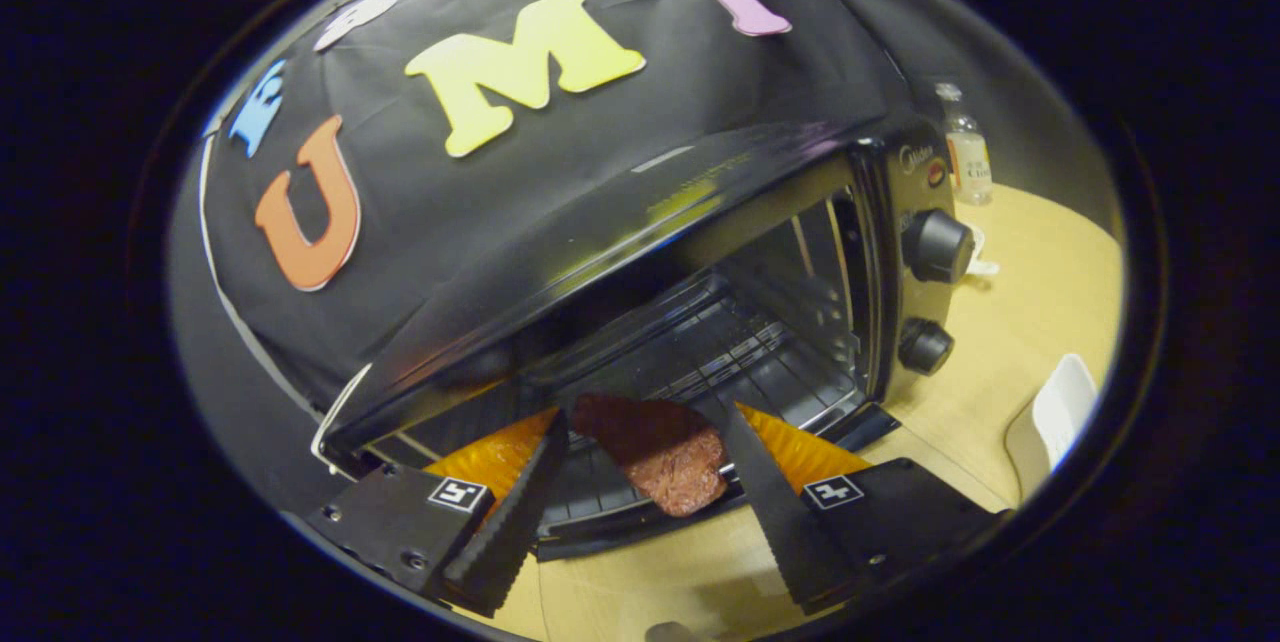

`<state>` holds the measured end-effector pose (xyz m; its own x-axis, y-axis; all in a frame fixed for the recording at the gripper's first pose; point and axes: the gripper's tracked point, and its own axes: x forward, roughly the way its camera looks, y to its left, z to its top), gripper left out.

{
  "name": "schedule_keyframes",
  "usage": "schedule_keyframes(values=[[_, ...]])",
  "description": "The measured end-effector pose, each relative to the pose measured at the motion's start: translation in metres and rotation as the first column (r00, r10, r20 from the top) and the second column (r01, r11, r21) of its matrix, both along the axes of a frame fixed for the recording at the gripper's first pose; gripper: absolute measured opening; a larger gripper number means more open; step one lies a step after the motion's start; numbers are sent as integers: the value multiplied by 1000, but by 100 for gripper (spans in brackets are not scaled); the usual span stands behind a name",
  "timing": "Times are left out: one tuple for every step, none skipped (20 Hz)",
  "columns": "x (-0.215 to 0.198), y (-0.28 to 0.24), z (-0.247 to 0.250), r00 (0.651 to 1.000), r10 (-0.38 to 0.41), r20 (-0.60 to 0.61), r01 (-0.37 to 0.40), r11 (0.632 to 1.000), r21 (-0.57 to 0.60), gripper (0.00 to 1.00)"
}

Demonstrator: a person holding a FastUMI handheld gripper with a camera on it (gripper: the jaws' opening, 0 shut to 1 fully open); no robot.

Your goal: Open the toaster oven, put the food inside, and close the toaster oven door.

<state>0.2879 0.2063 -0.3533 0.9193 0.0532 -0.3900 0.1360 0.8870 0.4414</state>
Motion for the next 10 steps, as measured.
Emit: schedule_keyframes(values=[[-8, -2, 5, 1000, 17, 1, -17, 999, -27, 100], [-17, -4, 12, 999, 34, 7, -33, 998, -60, 100], [-26, -8, 19, 999, 48, 11, -47, 994, -95, 100], [-34, -11, 26, 998, 67, 11, -65, 990, -123, 100], [-45, -14, 32, 996, 90, 12, -87, 985, -151, 100], [-54, -17, 37, 994, 109, 1, -107, 979, -175, 100], [-64, -24, 41, 993, 118, -5, -117, 974, -193, 100], [-72, -30, 47, 993, 121, -7, -120, 973, -199, 100], [-80, -34, 53, 992, 127, -4, -126, 971, -205, 100], [-88, -40, 60, 992, 130, -3, -127, 968, -215, 100]])
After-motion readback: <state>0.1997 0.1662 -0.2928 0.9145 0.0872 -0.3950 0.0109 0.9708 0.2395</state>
